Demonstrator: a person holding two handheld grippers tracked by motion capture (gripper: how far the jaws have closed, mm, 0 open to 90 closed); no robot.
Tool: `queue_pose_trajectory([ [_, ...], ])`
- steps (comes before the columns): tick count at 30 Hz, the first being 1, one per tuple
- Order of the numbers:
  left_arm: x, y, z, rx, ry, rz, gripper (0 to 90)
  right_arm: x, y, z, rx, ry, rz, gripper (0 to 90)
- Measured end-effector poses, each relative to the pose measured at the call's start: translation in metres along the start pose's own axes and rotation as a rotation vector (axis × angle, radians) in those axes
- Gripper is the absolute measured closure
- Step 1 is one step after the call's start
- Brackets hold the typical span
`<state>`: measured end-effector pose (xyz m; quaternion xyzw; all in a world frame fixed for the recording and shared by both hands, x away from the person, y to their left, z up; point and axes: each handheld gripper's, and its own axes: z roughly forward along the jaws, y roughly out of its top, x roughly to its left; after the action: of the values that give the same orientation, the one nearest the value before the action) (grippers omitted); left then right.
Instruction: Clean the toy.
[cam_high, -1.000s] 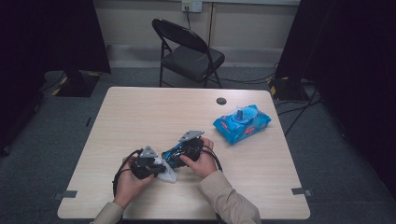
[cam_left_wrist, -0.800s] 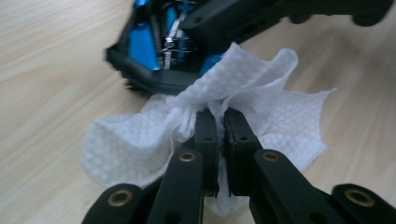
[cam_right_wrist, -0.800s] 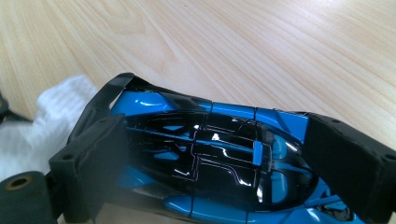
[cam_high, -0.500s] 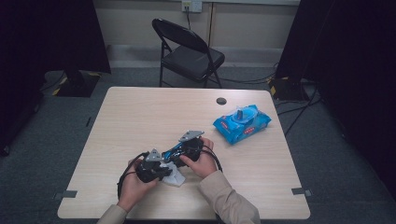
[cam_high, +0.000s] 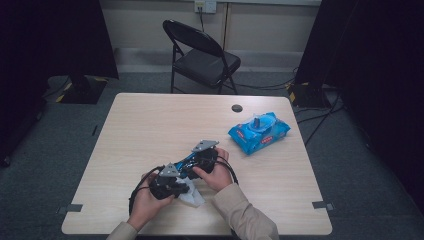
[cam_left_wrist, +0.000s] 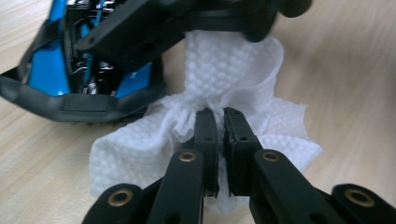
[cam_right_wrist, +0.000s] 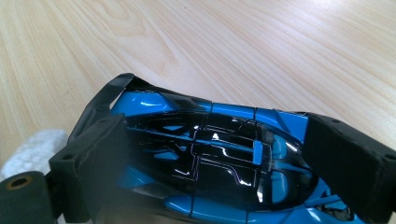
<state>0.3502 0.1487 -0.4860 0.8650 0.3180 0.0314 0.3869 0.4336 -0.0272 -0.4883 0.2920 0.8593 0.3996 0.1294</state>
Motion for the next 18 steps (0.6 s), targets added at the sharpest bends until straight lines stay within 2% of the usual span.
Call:
queue_pose_trajectory([
  [4, -0.002, 0.001, -0.012, -0.003, 0.003, 0.012, 85.4, 0.0, 0.001, 0.0, 0.003, -0.001, -0.001, 6.9],
  [5, -0.001, 0.002, -0.016, 0.006, 0.02, 0.007, 85.5, 0.0, 0.0, 0.0, 0.002, -0.001, -0.001, 6.9],
  [8, 0.006, 0.001, -0.031, -0.012, 0.033, -0.01, 85.5, 0.0, 0.0, 0.0, 0.001, -0.001, -0.001, 7.0],
  [14, 0.035, -0.005, -0.062, -0.063, 0.104, -0.065, 85.5, 0.0, 0.0, 0.0, -0.001, -0.002, 0.002, 7.0],
  [18, 0.054, -0.008, -0.071, -0.082, 0.16, -0.105, 85.5, 0.0, 0.0, 0.0, 0.0, -0.001, 0.001, 7.0],
])
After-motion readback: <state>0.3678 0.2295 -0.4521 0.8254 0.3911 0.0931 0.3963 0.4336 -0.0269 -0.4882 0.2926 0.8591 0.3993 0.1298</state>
